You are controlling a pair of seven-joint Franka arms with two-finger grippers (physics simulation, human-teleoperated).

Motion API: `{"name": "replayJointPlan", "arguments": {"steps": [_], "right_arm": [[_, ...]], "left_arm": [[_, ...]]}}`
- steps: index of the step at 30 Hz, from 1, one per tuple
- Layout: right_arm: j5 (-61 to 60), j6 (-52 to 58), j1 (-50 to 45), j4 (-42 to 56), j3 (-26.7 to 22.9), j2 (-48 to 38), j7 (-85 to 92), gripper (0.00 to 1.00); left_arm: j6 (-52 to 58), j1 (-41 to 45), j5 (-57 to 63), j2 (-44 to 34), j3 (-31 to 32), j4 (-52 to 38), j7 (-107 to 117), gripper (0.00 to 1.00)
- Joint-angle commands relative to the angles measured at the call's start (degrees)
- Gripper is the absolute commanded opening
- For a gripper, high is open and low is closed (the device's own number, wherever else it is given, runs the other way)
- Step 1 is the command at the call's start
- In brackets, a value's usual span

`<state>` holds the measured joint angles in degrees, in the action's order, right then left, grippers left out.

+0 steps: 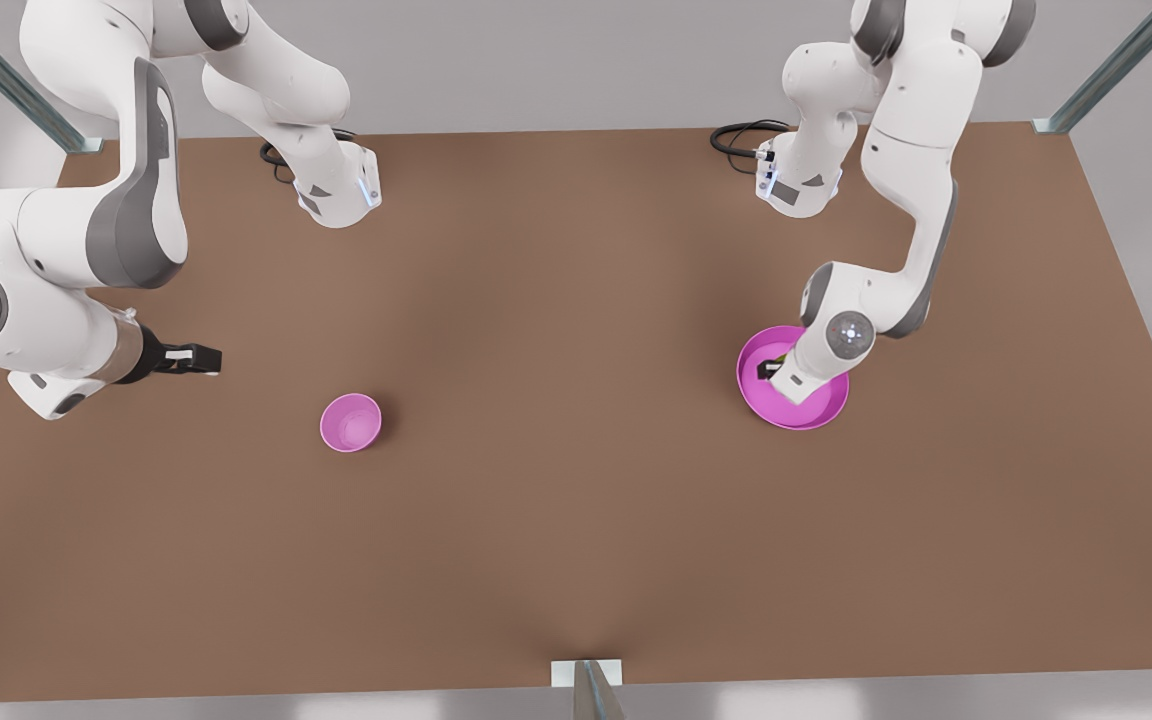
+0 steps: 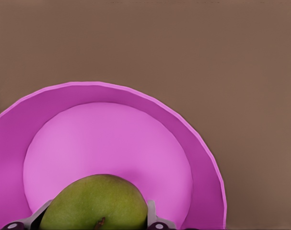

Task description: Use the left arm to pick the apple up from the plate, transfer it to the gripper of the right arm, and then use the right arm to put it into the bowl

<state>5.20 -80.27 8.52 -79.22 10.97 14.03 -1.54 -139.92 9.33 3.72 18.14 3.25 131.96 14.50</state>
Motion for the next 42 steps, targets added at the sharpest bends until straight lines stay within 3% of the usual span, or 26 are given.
{"name": "replayJointPlan", "arguments": {"steps": [1,3,5,6,7,9,11,13,15,19,23,27,30,42], "right_arm": [[0.0,0.0,0.0,0.0,0.0,0.1,0.0,1.00],[0.0,0.0,-0.1,0.0,0.0,0.9,0.0,1.00],[-0.9,-0.1,0.0,0.1,0.1,1.1,0.1,1.00],[-0.9,0.0,-0.9,0.5,0.6,2.4,0.2,1.00],[-0.8,0.0,-1.1,0.3,0.6,3.0,0.6,1.00],[-8.0,-0.8,-1.5,0.5,1.2,7.7,8.3,1.00],[-24.1,-0.5,-1.7,2.3,1.8,13.3,14.9,1.00],[-37.5,-1.3,-1.7,7.0,6.8,21.5,15.0,1.00],[-44.4,-1.6,-1.3,11.4,11.0,29.7,20.2,1.00],[-50.3,-11.2,-1.3,12.7,18.8,36.9,41.1,1.00],[-50.0,-15.3,-1.5,9.3,19.3,36.7,73.4,1.00],[-52.6,-27.7,-0.7,3.3,20.6,34.9,94.5,1.00],[-55.9,-30.6,-1.5,4.1,23.0,38.1,106.4,1.00],[-57.1,-33.6,-1.8,9.8,27.6,43.4,109.3,1.00]], "left_arm": [[4.6,0.2,-0.5,-1.8,0.0,-0.2,-0.3,0.84],[6.7,0.4,-0.6,-2.3,0.0,-1.6,-0.2,0.84],[19.3,1.0,-1.2,-2.4,2.2,-10.0,0.3,0.84],[28.8,1.0,-1.2,-0.4,4.7,-18.5,0.3,0.84],[31.4,1.1,-1.5,-0.3,4.8,-20.6,0.3,0.84],[31.8,1.1,-9.2,-0.2,7.3,-23.9,0.3,0.84],[33.4,1.1,-15.7,2.8,11.1,-30.4,3.6,0.84],[39.4,1.1,-16.8,11.6,17.2,-44.3,14.1,0.84],[39.1,1.1,-24.6,17.9,21.2,-52.0,16.3,0.84],[38.1,0.9,-30.8,28.8,29.2,-64.8,11.6,0.83],[34.5,0.1,-44.9,32.1,29.0,-65.0,-7.8,0.84],[24.4,-1.3,-51.4,33.9,29.0,-66.0,-27.8,0.85],[19.3,-1.1,-57.9,36.9,29.3,-68.9,-28.4,0.85],[17.8,-1.2,-60.5,38.9,29.2,-72.3,-28.1,0.86]]}}
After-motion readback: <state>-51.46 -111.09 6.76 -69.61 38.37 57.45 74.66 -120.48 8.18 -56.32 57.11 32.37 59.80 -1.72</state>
